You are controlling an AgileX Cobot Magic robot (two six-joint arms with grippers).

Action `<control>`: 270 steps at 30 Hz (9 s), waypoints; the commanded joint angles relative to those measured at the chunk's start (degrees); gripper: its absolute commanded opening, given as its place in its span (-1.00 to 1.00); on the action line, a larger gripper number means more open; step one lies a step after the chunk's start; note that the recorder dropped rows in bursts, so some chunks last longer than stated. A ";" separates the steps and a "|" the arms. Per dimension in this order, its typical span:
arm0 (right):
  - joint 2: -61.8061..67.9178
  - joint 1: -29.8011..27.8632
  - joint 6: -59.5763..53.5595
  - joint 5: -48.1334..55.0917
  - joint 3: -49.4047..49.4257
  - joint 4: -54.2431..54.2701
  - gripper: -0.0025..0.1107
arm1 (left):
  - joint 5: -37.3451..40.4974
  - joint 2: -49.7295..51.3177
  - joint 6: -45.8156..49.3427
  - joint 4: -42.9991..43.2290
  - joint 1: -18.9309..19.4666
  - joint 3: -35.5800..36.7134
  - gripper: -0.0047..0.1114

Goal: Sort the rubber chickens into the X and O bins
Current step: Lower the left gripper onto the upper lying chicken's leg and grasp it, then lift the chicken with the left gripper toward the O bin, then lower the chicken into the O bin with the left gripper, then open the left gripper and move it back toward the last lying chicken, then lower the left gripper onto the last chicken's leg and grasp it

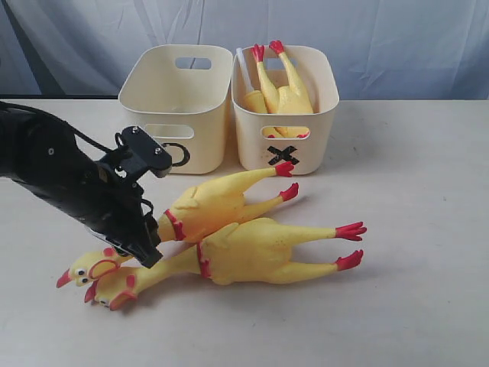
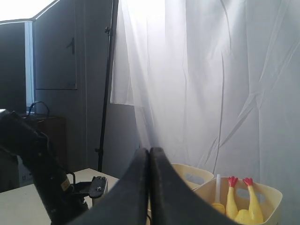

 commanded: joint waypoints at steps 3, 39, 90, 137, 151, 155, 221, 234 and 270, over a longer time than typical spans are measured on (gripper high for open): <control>-0.36 -0.16 -0.09 0.01 0.30 -0.32 -0.97 | -0.55 2.23 0.17 0.07 -0.15 -0.35 -0.09; -0.36 -0.16 -0.09 -0.13 0.30 -0.32 -0.97 | 8.10 1.89 0.40 3.94 -0.15 -4.35 -0.92; -0.36 -0.16 -0.09 -0.18 0.30 -0.32 -0.97 | 28.49 -0.29 -35.95 28.99 -0.05 -37.60 -0.92; -0.36 -0.16 -0.09 -0.16 0.30 -0.32 -0.97 | 37.33 20.34 -31.73 29.11 4.61 -57.46 -0.30; -0.36 -0.16 -0.09 -0.41 0.30 -0.32 -0.97 | 40.09 20.22 -30.20 24.85 4.61 -63.22 -0.30; -0.36 -0.16 -0.09 -0.41 0.30 -0.32 -0.97 | 40.51 19.62 -26.52 19.74 4.50 -64.75 -0.30; -0.36 -0.16 -0.09 -0.27 0.30 -0.32 -0.97 | 8.03 -13.35 -0.44 9.18 -14.51 1.62 -0.72; -0.36 -0.16 -0.09 -0.27 0.30 -0.32 -0.97 | 2.89 -8.84 0.81 6.89 -14.40 2.76 0.06; -0.36 -0.16 -0.09 -0.43 0.30 -0.32 -0.97 | -5.39 4.83 4.13 11.15 -14.40 2.76 -0.92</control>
